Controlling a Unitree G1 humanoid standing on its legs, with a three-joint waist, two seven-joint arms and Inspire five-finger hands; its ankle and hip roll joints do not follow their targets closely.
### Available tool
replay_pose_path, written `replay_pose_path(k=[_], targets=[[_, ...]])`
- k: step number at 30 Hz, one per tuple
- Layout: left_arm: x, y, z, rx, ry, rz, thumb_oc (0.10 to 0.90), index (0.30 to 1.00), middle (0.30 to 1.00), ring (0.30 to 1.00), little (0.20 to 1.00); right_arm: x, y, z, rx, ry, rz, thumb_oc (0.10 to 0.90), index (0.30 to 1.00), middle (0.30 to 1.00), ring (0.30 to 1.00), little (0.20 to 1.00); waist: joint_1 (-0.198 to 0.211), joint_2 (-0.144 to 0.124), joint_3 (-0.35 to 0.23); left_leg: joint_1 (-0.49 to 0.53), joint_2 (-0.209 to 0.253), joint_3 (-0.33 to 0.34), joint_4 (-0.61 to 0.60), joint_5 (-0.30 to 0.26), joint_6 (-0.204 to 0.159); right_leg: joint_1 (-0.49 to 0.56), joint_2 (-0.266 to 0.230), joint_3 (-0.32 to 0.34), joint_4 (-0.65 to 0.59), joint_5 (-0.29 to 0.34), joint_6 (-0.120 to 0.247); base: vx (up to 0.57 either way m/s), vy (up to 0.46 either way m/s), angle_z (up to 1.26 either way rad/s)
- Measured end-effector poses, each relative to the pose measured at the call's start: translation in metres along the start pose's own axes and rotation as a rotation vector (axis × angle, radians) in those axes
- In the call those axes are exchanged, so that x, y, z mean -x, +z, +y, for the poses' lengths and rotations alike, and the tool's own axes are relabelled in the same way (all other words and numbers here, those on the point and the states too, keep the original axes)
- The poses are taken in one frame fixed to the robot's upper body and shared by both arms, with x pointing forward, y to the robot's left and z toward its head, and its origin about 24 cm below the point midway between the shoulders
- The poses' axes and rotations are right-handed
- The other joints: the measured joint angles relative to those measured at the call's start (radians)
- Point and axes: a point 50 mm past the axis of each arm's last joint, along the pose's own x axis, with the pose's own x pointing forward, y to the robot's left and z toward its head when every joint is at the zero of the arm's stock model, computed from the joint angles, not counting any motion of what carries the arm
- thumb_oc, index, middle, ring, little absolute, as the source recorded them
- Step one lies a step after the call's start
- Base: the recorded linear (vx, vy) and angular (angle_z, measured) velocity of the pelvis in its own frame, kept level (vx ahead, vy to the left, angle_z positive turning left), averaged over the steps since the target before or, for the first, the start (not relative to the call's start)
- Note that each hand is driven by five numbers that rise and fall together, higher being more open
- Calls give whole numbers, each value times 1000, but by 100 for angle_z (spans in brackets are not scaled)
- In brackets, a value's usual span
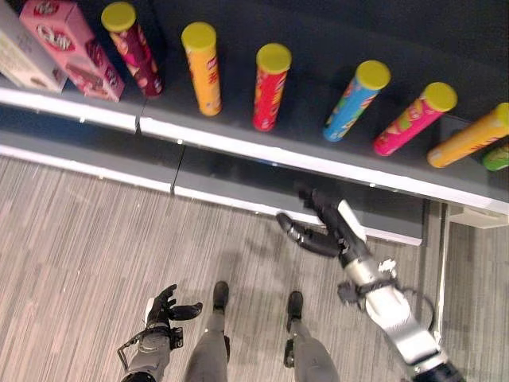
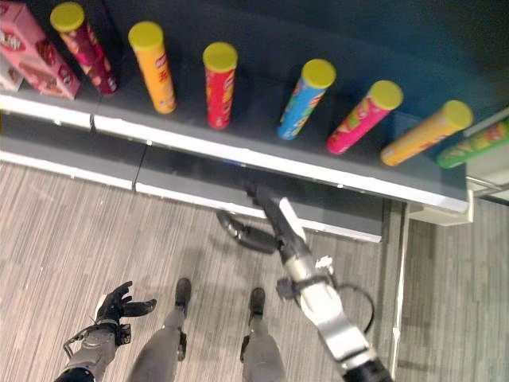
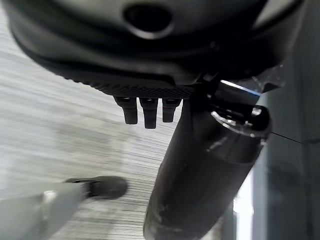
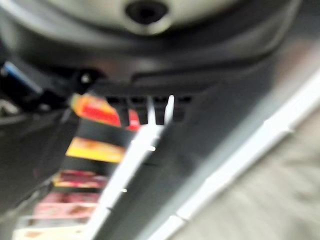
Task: Put the goods on the table back onto the shelves and tidy them up.
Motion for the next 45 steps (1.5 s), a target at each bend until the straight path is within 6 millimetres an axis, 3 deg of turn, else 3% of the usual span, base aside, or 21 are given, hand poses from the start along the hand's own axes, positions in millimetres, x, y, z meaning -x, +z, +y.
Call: replay_pose_path(k=[2,7,10,12,14,15,16,18,20,22,24,25,28,31,34,36,40,42,45], targets=[[2,-4,-3,-5,-15,7,800,900,900,900,900,4,-12,-3,39,38,61,800,900,900,900,900,-6,12,-37,12,5,6,0,-9,-1,6,2,7,0,-1,1,43,-18,-19],[9,-11,-7,-42,-65,-8,800,900,900,900,900,-1,-19,-10,89,69,87,800,900,900,900,900,1,31,-94,38,24,7,-1,-11,-5,31,19,4,0,-7,-1,35,-27,-1],[14,-17,-5,-68,-75,-11,800,900,900,900,900,7,-44,-12,93,83,200,800,900,900,900,900,5,30,-117,41,27,8,0,-9,-4,33,22,5,0,-7,-1,12,-37,-1],[23,-8,4,-86,-82,-86,800,900,900,900,900,24,-75,-9,48,34,322,800,900,900,900,900,3,22,-122,45,29,11,0,-7,-1,36,22,6,-1,-7,-2,21,-25,-3],[29,26,17,-125,-92,-248,800,900,900,900,900,73,-128,-5,50,26,634,800,900,900,900,900,5,25,-123,67,26,26,-2,-15,0,49,20,21,-1,-8,0,84,-55,-20],[31,45,25,-126,-83,-326,800,900,900,900,900,104,-148,0,14,-3,754,800,900,900,900,900,-7,25,-124,84,29,36,-1,-25,-1,59,19,30,-1,-15,9,89,-74,-27],[33,59,35,-76,-42,-383,800,900,900,900,900,150,-171,15,-100,-114,927,800,900,900,900,900,-30,23,-143,108,36,38,-4,-41,-5,74,23,32,-1,-29,6,76,-89,-34],[32,70,43,-14,6,-420,800,900,900,900,900,213,-187,32,-133,-115,1180,800,900,900,900,900,-53,25,-196,116,50,61,-6,-55,-9,71,35,54,-7,-32,5,49,-78,-36],[30,90,43,38,28,-480,800,900,900,900,900,252,-188,47,-149,-76,1306,800,900,900,900,900,-97,25,-202,114,71,70,-6,-49,-13,63,56,59,-7,-31,3,28,-74,-25],[25,103,35,76,13,-506,800,900,900,900,900,260,-191,59,-179,-59,1364,800,900,900,900,900,-107,19,-201,112,87,93,-6,-45,-26,45,73,81,-8,-23,-7,13,-66,-34],[22,111,31,86,2,-516,800,900,900,900,900,252,-195,64,-189,-42,1375,800,900,900,900,900,-123,19,-199,102,98,101,-6,-45,-27,30,84,85,-8,-17,-15,-29,-41,-22],[20,116,29,87,6,-524,800,900,900,900,900,237,-196,63,-180,-29,1334,800,900,900,900,900,-139,23,-197,87,105,105,-6,-41,-32,11,92,89,-8,-11,-23,-41,-45,-16],[18,120,27,98,25,-528,800,900,900,900,900,214,-195,57,-168,-53,1252,800,900,900,900,900,-139,30,-181,74,113,118,-5,-38,-36,-12,101,103,-8,-4,-30,-33,-43,-14],[18,130,28,121,69,-555,800,900,900,900,900,182,-192,48,-158,-88,1151,800,900,900,900,900,-132,39,-130,41,121,124,-1,-27,-47,-46,108,109,-7,7,-35,-9,-54,-7],[18,141,29,154,104,-580,800,900,900,900,900,169,-191,46,-172,-119,1119,800,900,900,900,900,-131,29,-86,34,128,126,-1,-26,-49,-54,119,110,-8,8,-36,0,-67,-3],[19,161,33,200,143,-634,800,900,900,900,900,152,-188,49,-173,-108,1075,800,900,900,900,900,-128,8,-48,12,130,127,0,-18,-60,-77,124,110,-6,17,-47,6,-35,-5],[20,171,33,229,149,-654,800,900,900,900,900,148,-187,48,-173,-123,1063,800,900,900,900,900,-132,3,-38,13,130,134,0,-18,-60,-76,124,109,-1,19,-50,-2,-28,0],[21,186,36,244,165,-692,800,900,900,900,900,145,-186,48,-183,-131,1050,800,900,900,900,900,-130,2,-23,12,130,134,0,-18,-60,-77,125,109,-1,19,-50,-24,-41,1],[26,218,57,233,229,-791,800,900,900,900,900,136,-183,45,-192,-146,1008,800,900,900,900,900,-133,4,-10,-11,132,134,-1,-18,-61,-101,128,109,-2,14,-44,-9,-54,-1]])
